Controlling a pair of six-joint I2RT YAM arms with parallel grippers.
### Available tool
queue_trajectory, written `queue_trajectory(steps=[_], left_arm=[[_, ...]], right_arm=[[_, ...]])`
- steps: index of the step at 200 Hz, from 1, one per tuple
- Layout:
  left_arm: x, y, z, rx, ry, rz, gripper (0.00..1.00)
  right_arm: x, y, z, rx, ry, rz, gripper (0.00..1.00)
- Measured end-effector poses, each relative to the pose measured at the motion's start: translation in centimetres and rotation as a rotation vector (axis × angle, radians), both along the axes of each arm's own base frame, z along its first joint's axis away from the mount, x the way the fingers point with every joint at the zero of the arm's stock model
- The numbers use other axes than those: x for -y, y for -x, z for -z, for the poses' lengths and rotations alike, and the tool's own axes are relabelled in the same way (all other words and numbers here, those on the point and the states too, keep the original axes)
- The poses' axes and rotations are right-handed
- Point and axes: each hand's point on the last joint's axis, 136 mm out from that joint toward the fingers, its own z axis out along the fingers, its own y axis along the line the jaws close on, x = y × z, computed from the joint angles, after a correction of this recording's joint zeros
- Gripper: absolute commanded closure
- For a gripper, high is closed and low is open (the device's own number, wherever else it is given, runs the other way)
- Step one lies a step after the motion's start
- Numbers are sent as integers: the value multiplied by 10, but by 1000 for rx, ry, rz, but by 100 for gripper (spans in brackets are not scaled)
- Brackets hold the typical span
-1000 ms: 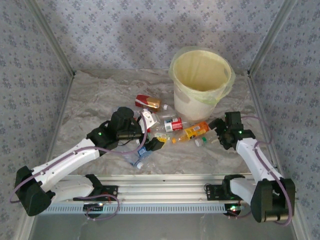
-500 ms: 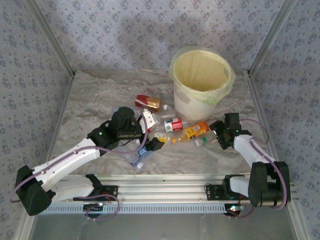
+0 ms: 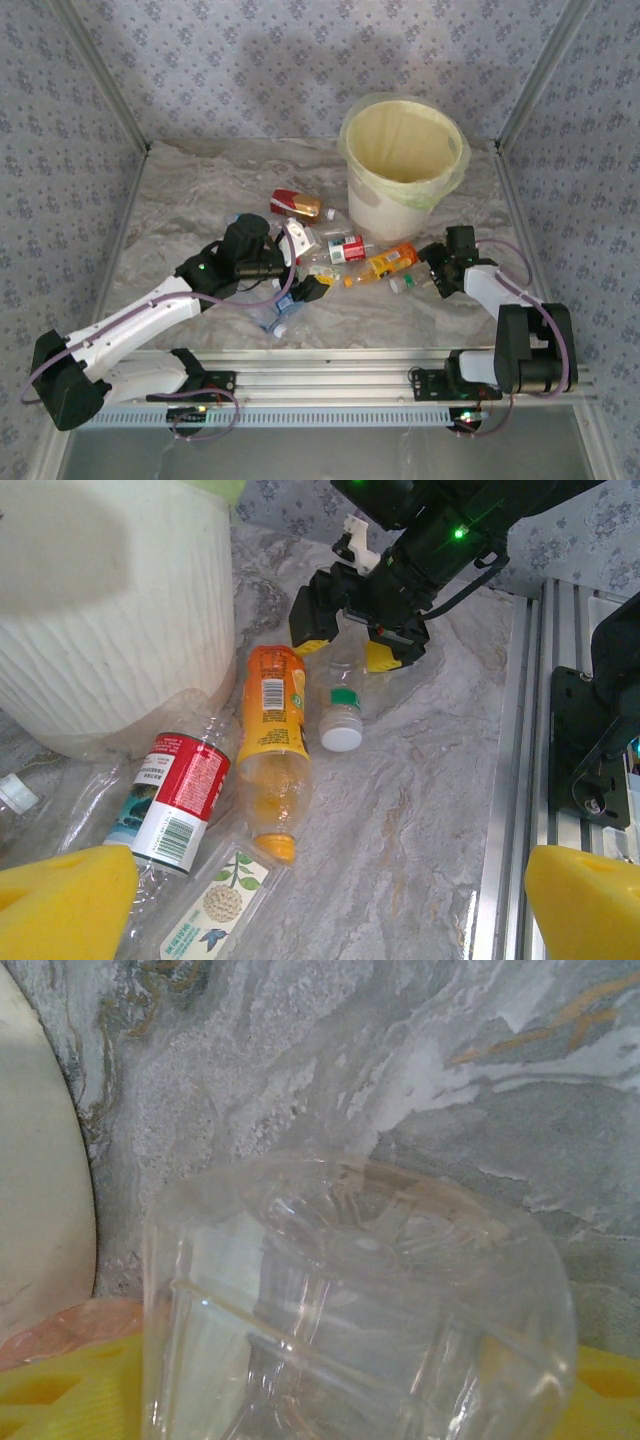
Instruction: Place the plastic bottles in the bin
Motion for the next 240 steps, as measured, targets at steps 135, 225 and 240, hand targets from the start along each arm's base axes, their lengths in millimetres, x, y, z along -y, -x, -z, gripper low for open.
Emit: queue_trajectory(steps=[135, 225, 240], left_arm=[[-3, -6, -4, 23, 1, -41, 0], [-17, -16, -27, 116, 65, -135, 0], [-17, -17, -27, 118, 64, -141, 0]], right_arm=[[19, 15, -68, 176, 176, -73, 37], [14, 15, -234, 488, 469, -203, 38], [6, 13, -260, 532, 518, -239, 38]])
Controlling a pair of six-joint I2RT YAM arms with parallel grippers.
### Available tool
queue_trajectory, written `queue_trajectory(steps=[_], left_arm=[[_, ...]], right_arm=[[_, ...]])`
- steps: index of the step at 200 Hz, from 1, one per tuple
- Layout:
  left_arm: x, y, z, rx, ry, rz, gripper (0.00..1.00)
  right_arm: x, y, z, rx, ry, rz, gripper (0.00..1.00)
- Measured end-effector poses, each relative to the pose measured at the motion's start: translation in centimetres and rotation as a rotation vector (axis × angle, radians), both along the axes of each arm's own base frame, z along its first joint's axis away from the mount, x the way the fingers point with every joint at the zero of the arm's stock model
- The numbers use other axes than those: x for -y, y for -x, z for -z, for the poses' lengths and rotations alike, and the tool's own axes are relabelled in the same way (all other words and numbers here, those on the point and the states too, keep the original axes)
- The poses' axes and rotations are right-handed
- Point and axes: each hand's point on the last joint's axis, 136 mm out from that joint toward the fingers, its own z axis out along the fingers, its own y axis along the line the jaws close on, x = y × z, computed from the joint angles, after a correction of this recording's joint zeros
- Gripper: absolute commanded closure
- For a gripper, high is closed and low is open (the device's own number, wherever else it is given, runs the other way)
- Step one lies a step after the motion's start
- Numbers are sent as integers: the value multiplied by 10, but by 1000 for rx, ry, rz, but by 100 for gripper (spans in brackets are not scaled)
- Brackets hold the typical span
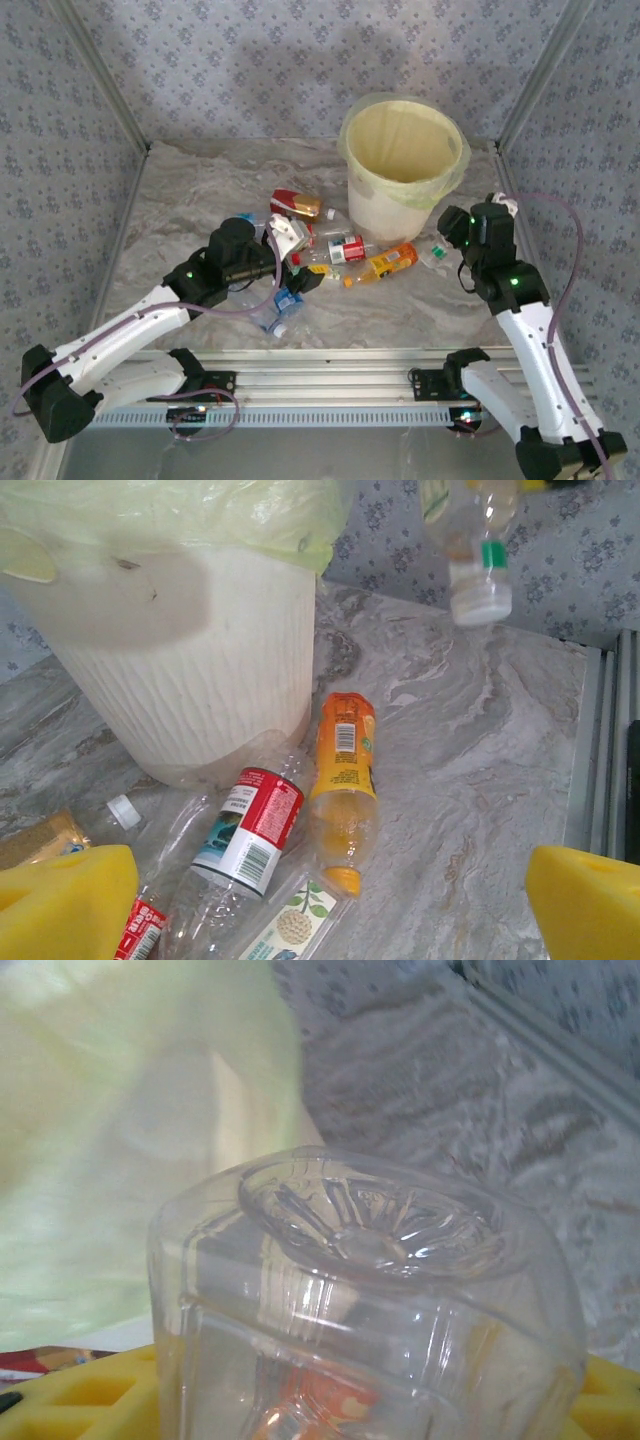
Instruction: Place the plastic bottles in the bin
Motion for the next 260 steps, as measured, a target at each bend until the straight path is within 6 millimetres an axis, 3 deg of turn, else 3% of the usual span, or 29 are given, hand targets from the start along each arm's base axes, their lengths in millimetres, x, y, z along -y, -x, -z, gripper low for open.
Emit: queue_trajectory(steps=[42, 74, 120, 149, 197, 227, 260], left_arm=[[-1, -1, -1, 5, 1, -7, 0], [-1, -1, -1, 6, 0, -10, 0], [-2, -2, -1, 7, -1, -14, 0], [-2, -2, -1, 7, -1, -14, 0], [-3, -4, 0, 12, -7, -27, 0], [-3, -4, 1, 10, -10, -27, 0], [-4, -4, 2, 11, -11, -30, 0]], right_arm=[[-35, -16, -69, 96, 164, -109, 38], [-55, -32, -109, 156, 283, -152, 38], [-70, -62, -151, 212, 394, -169, 38], [-86, -87, -166, 224, 446, -200, 38], [-111, -140, -164, 187, 462, -303, 37], [-113, -167, -134, 98, 430, -384, 37], [-108, -184, -92, -30, 381, -447, 37]])
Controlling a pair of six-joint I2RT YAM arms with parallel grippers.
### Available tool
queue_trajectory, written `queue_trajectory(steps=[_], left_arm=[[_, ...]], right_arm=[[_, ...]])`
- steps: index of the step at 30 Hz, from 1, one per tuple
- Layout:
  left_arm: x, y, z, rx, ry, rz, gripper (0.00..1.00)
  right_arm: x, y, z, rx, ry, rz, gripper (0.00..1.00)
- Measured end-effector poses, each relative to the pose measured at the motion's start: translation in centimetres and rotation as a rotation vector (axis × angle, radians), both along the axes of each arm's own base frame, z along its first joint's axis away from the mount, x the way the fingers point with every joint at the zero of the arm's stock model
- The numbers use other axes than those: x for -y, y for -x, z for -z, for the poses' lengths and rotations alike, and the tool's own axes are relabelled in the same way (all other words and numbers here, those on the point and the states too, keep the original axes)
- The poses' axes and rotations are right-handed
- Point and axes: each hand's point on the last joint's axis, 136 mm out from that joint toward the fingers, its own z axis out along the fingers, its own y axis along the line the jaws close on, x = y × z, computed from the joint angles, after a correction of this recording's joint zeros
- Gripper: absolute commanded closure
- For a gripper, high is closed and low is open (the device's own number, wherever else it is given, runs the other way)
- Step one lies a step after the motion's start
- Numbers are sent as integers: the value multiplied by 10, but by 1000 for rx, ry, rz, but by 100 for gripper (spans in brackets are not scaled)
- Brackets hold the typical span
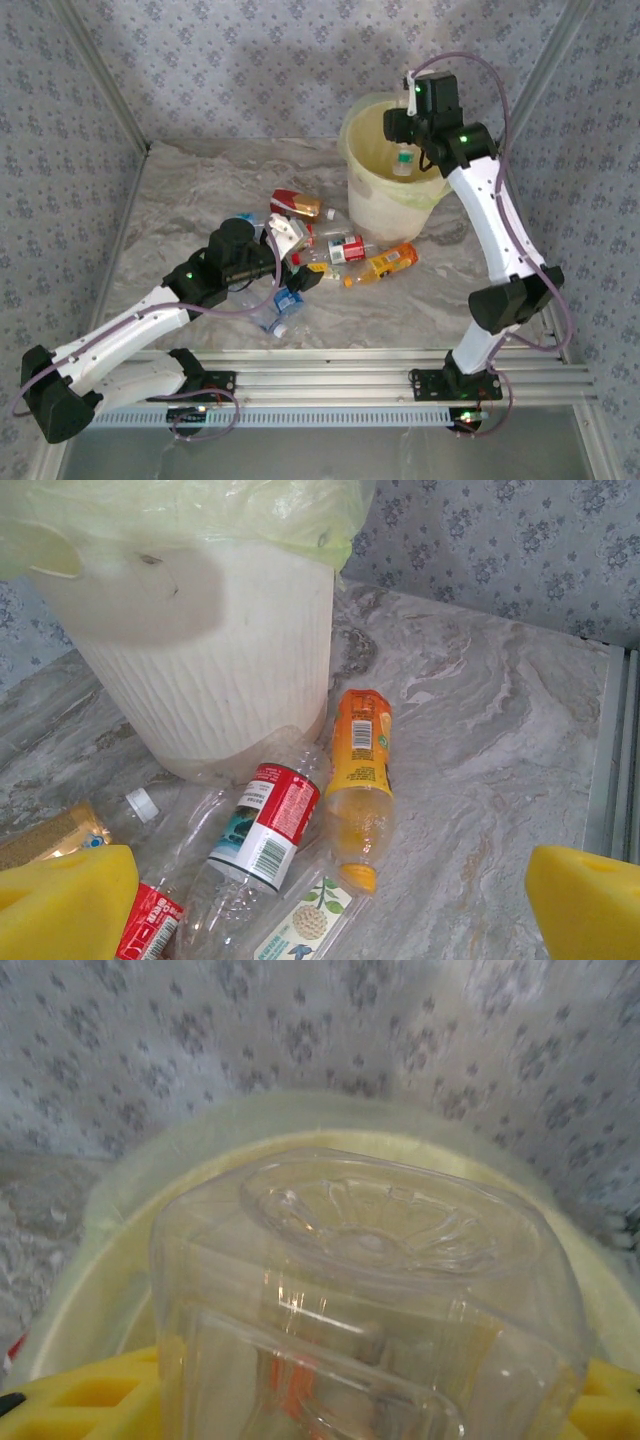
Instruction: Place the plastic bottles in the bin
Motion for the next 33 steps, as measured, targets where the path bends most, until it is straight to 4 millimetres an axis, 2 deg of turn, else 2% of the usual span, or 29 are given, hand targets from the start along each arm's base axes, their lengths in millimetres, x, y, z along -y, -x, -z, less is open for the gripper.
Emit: queue_trajectory(steps=[3, 11, 15, 20, 25, 33], left_arm=[[0, 0, 0, 0, 0, 0, 0], [0, 0, 0, 6, -4, 2, 0], [0, 0, 0, 5, -5, 3, 0], [0, -1, 1, 8, -7, 0, 0], [0, -1, 1, 8, -8, 0, 1], [1, -2, 6, -3, -20, 0, 0]], right_arm=[[3, -4, 27, -94, -16, -9, 37], [1, -12, 84, -270, -24, -10, 33], [0, -16, 105, -335, -16, 2, 32], [2, -20, 124, -392, -23, 34, 22], [3, -17, 127, -413, -33, 50, 16], [6, -18, 106, -364, -46, 67, 9]])
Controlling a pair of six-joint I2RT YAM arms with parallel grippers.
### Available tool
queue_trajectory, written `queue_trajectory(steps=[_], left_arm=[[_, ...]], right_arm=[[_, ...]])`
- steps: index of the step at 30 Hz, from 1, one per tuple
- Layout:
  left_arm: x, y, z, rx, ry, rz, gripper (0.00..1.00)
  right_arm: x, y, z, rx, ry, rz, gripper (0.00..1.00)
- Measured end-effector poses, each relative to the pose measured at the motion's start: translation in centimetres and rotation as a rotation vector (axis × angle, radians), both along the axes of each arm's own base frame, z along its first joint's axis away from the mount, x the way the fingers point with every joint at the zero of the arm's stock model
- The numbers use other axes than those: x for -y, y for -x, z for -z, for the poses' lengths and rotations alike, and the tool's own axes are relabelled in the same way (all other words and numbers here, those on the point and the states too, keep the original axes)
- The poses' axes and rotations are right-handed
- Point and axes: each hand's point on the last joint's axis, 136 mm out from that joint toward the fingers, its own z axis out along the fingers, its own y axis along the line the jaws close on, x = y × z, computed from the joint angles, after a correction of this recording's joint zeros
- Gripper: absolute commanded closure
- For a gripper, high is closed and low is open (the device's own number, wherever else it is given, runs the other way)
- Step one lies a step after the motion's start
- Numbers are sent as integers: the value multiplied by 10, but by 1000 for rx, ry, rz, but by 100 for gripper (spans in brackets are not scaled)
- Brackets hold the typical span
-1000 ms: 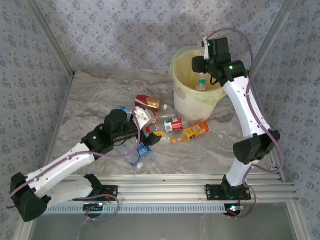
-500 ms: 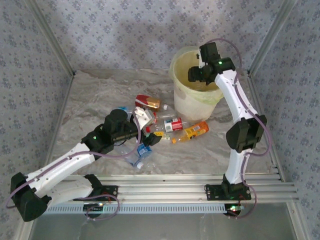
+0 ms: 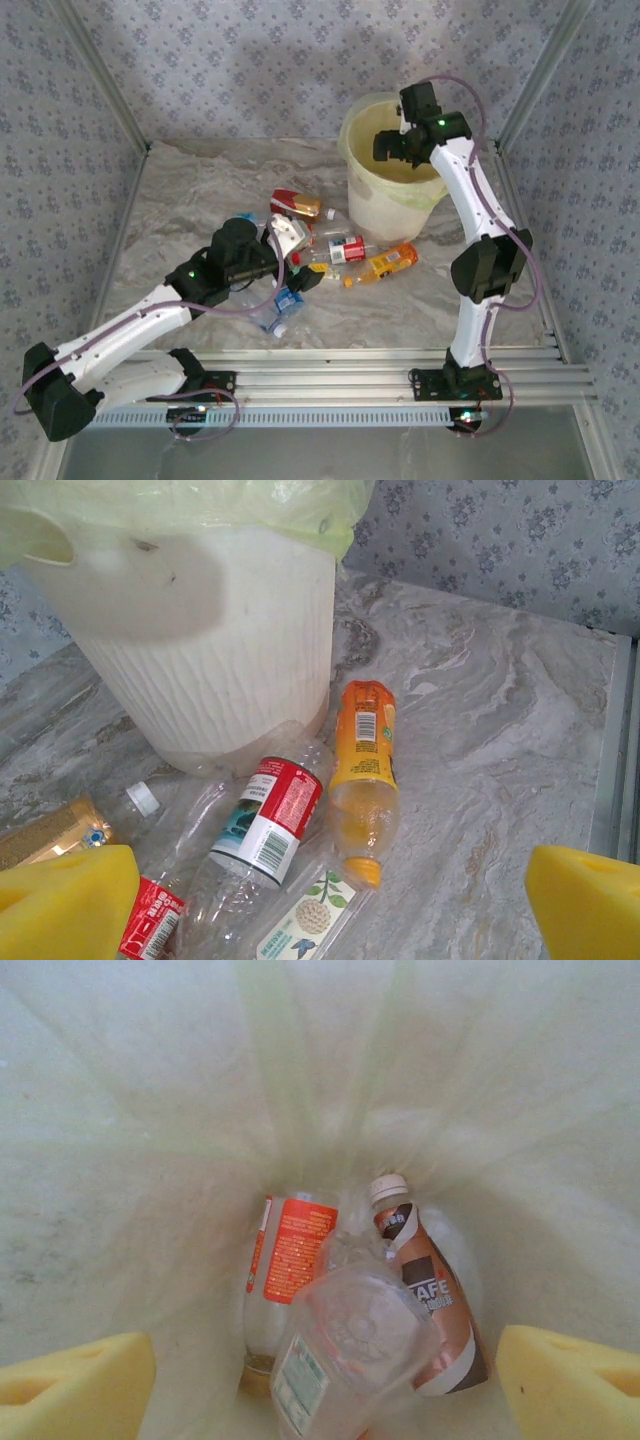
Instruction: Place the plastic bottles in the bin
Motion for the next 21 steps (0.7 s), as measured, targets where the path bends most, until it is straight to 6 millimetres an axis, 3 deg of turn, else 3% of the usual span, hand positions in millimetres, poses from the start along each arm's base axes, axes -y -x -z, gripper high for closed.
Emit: queue_trajectory(steps=[6, 13, 17, 21], left_arm=[[-1, -1, 0, 2, -2, -6, 0], [-1, -3, 2, 0, -8, -16, 1], [-1, -7, 12, -22, -32, -24, 0], [-6, -10, 21, -45, -66, -44, 0]], right_arm=[[2, 14, -34, 78, 3, 4, 8], [-3, 62, -72, 191, -20, -36, 10], [-5, 91, -76, 224, -29, -70, 11], [-23, 124, -65, 236, -41, -166, 11]])
